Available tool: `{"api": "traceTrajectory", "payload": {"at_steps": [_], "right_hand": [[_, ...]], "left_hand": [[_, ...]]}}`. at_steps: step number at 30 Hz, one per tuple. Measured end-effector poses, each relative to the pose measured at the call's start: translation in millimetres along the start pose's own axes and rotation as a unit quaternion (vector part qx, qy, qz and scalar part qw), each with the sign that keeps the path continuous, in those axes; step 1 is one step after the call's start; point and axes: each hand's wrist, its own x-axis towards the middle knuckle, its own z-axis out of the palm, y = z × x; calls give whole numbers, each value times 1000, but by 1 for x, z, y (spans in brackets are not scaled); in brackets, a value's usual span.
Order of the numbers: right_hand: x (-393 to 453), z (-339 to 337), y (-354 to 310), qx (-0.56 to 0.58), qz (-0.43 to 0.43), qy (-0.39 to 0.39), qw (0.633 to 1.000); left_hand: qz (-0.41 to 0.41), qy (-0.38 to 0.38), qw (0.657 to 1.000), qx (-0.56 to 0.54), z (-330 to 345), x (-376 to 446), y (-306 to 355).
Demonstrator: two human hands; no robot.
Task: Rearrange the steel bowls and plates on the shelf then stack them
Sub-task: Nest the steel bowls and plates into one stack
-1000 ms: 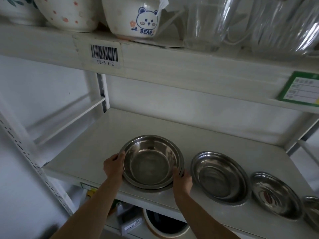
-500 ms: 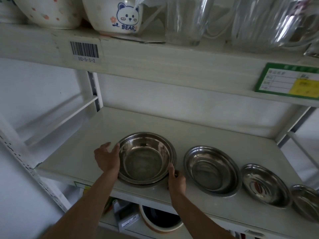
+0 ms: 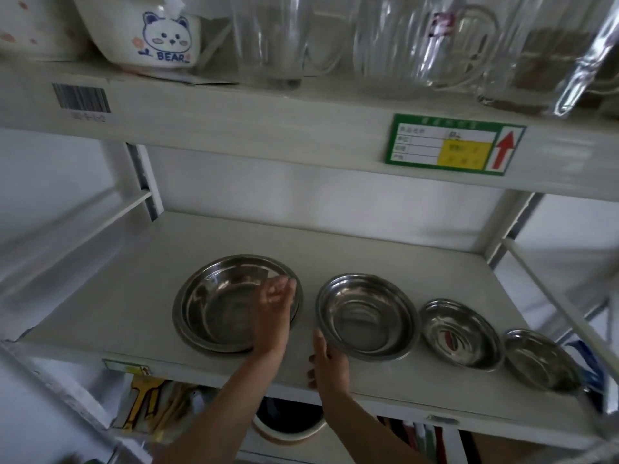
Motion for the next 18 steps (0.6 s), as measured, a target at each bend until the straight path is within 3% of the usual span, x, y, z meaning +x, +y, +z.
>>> {"api": "traceTrajectory", "payload": {"at_steps": [5,10,14,18], "right_hand": [[-7,-39,15,14,42,14,999],[-11,-86,19,34,34,72,996],[1,-119,12,30,24,121,992],[25,-140,3,68,45,118,990]], "left_hand": [[-28,-28,999,3,25,-48,-24],[-64,-18,994,82,33,-72,-54],[-150,2,985,83,38,-73,-70],[-221,3,974,41,48,-63,-79]]}}
